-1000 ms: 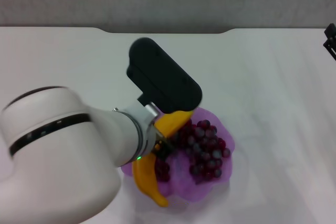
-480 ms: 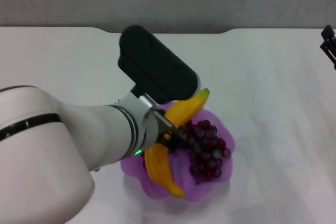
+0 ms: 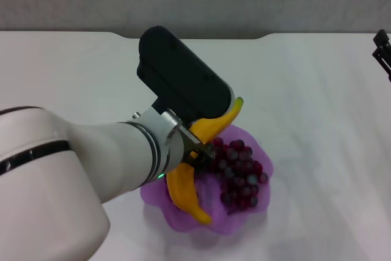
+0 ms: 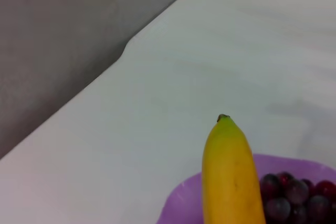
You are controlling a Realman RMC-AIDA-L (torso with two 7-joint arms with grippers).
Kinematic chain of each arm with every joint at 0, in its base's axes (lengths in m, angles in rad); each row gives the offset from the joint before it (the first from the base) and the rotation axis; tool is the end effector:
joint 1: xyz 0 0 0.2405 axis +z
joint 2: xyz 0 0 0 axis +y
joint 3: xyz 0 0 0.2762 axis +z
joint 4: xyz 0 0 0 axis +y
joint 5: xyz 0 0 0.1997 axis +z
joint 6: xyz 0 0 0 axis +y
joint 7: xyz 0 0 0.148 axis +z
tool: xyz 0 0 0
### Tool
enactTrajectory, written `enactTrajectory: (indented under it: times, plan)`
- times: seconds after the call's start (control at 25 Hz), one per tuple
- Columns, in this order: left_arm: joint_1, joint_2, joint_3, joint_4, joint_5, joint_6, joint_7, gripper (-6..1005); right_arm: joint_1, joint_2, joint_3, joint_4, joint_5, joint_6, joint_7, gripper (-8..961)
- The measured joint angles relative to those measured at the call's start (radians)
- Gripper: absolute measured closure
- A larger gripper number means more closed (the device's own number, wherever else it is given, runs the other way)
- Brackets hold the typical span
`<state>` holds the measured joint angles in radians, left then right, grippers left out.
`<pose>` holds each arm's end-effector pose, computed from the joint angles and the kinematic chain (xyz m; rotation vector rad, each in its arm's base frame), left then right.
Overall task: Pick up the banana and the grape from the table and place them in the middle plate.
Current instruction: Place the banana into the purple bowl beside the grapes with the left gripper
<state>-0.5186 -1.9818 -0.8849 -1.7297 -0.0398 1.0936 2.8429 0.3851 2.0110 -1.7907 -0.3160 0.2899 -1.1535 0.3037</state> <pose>-0.1177 0.3174 -0.0740 -2.2968 -0.4613 0.2032 0.3241 0.3552 0.0287 -1.5770 0.4643 0.8527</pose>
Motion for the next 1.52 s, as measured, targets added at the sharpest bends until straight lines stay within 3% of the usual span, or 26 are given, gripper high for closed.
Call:
enactTrajectory:
  times: [0.2, 0.36, 0.68, 0.92, 1.16, 1.36, 1.52]
  plan:
    - [-0.014, 0.006, -0.029, 0.041, -0.033, -0.022, 0.000, 504, 0.003, 0.000, -0.006, 0.000, 0.000, 0.000, 0.000, 54]
    - [-0.012, -0.013, -0.062, 0.064, -0.026, -0.031, 0.000, 504, 0.003, 0.000, -0.010, 0.001, 0.000, 0.000, 0.000, 56]
    - [0.022, -0.044, -0.034, 0.050, 0.082, -0.035, -0.004, 504, 0.005, 0.001, -0.012, 0.011, 0.001, 0.001, 0.000, 105]
    - [-0.036, -0.052, -0.038, 0.122, 0.097, 0.017, -0.036, 504, 0.012, 0.000, -0.014, 0.011, 0.001, 0.001, 0.000, 117]
    - [-0.060, -0.054, -0.014, 0.137, 0.160, 0.027, -0.095, 503, 0.014, -0.001, -0.024, 0.012, 0.000, 0.004, 0.000, 112]
    - [-0.054, -0.053, 0.077, 0.099, 0.298, 0.043, -0.206, 503, 0.014, 0.000, -0.025, 0.012, 0.000, 0.011, 0.000, 112]
    - [-0.013, -0.043, 0.039, 0.037, 0.263, 0.009, -0.192, 503, 0.014, 0.000, -0.026, 0.012, 0.000, 0.011, 0.000, 113]
